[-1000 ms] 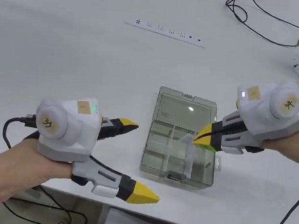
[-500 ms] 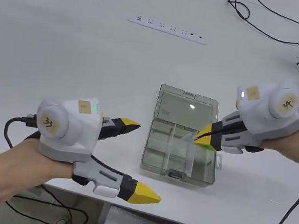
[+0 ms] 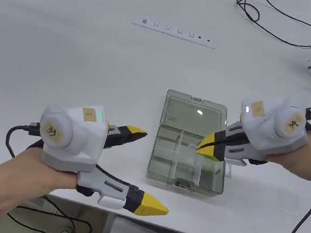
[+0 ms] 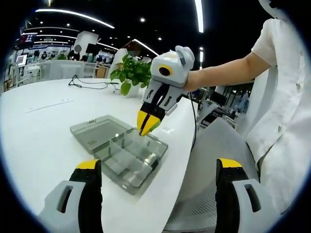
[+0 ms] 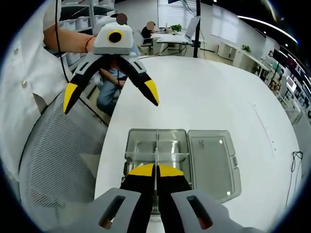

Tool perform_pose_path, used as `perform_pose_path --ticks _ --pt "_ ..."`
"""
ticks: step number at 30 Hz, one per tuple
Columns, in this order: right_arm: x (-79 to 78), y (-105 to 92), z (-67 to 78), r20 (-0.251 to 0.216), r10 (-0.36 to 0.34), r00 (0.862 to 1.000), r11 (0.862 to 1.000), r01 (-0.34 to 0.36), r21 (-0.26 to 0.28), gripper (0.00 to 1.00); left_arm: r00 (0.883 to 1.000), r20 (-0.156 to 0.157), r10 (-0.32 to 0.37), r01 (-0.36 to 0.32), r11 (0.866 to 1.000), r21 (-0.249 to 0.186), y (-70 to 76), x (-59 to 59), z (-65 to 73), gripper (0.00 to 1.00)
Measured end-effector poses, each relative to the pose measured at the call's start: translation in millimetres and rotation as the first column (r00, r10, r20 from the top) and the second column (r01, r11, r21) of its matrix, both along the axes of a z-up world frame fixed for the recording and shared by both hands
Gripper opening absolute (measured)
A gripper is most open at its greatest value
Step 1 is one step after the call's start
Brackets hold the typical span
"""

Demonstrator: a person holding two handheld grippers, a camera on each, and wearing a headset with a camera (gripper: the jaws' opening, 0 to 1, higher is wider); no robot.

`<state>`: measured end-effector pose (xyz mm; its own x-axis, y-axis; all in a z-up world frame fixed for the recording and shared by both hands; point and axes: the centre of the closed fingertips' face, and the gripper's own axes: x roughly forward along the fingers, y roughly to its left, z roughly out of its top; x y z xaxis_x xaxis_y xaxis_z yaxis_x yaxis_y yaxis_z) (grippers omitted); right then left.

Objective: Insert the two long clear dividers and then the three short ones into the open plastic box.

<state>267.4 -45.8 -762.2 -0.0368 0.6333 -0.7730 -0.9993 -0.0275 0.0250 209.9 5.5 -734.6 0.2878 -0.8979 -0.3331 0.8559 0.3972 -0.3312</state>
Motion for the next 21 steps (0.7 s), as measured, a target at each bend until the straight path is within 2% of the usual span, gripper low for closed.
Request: perform_pose_path --ticks 4,15,21 --pt "2.5 -1.6 1.2 -0.009 -0.024 1.000 0.999 0.024 0.026 0.02 1.000 0.000 0.001 -0.001 1.000 0.000 -0.2 0.1 -0.3 1.00" --pt "1.7 0.7 2.3 -0.009 -0.024 1.000 0.998 0.025 0.052 0.02 1.000 -0.003 -0.008 0.008 1.000 0.002 -2.0 -0.9 -1.8 1.00" --pt "-1.3 2.3 3.1 0.008 -0.002 1.000 0.998 0.001 0.058 0.02 1.000 -0.004 -0.005 0.005 1.000 0.003 -1.1 -0.8 -2.3 1.00"
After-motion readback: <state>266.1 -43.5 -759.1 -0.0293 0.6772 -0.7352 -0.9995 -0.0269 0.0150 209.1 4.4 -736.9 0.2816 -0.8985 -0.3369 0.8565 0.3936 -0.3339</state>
